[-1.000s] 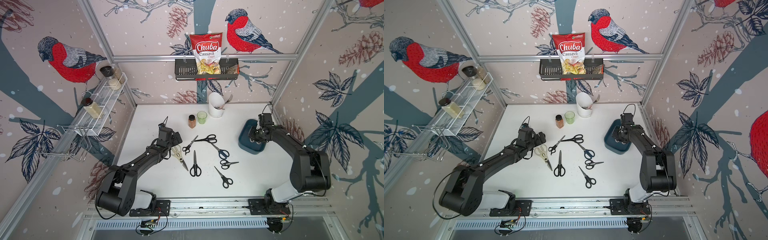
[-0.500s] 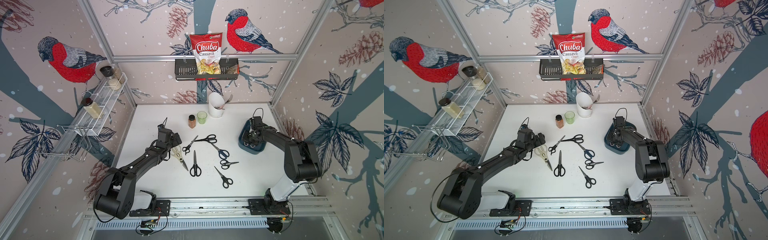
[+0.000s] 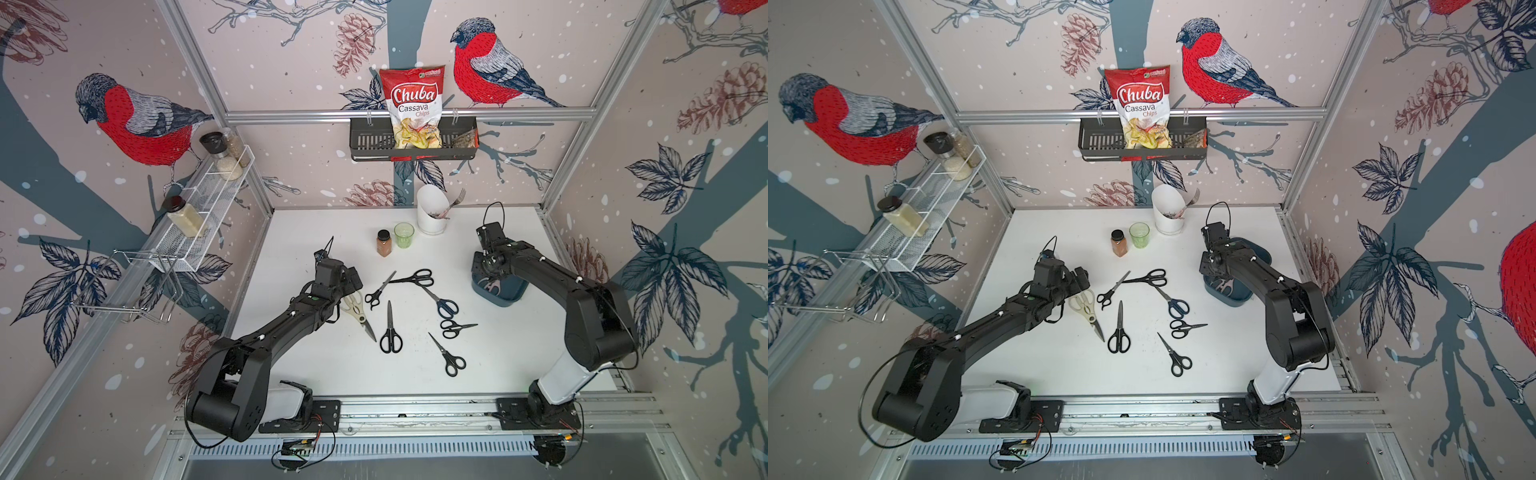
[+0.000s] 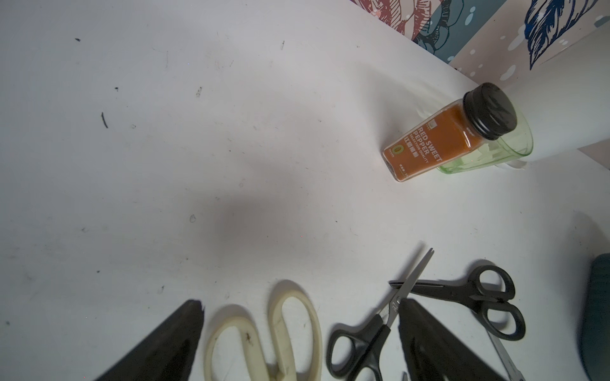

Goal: Put the scissors into the storage box
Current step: Place the scissors in the storage box, then pick up the scissors from the center of the board.

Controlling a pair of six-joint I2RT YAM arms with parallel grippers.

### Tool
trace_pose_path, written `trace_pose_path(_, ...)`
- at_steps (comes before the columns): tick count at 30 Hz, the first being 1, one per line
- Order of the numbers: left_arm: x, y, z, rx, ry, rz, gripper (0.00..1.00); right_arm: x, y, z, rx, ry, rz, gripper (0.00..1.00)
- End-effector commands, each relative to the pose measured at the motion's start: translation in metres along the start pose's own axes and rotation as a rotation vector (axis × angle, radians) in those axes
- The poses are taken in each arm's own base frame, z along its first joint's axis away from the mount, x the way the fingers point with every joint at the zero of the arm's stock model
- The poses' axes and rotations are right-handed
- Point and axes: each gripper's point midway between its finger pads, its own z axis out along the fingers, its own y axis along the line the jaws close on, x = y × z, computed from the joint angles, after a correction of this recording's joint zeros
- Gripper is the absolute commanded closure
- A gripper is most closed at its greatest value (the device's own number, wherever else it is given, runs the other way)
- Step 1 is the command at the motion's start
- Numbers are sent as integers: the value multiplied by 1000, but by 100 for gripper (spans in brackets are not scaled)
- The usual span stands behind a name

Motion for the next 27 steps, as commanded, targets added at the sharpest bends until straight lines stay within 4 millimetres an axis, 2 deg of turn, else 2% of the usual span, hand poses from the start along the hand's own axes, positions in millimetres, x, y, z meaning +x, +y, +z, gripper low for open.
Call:
trace_pose_path(1, -4, -3, 0, 12, -12, -10, 4, 7, 10, -18, 31, 5, -133, 53)
trace_pose_path(5, -4, -3, -1, 12, -13, -15, 4, 25, 49, -28, -40, 35, -259, 55)
trace_pose_path(10, -2, 1, -2, -3, -14, -22, 4, 73, 91, -23, -130, 141, -374, 56)
trace_pose_path(15, 2, 8, -4, -25, -17, -42, 4, 120, 118, -12, -176, 229, -452, 57)
trace_pose_path(20, 5, 15, -5, -45, -19, -54, 4, 146, 131, -7, -200, 271, -478, 58)
trace_pose_path(27, 9, 24, -7, -82, -20, -49, 5, 154, 126, -8, -186, 276, -465, 60)
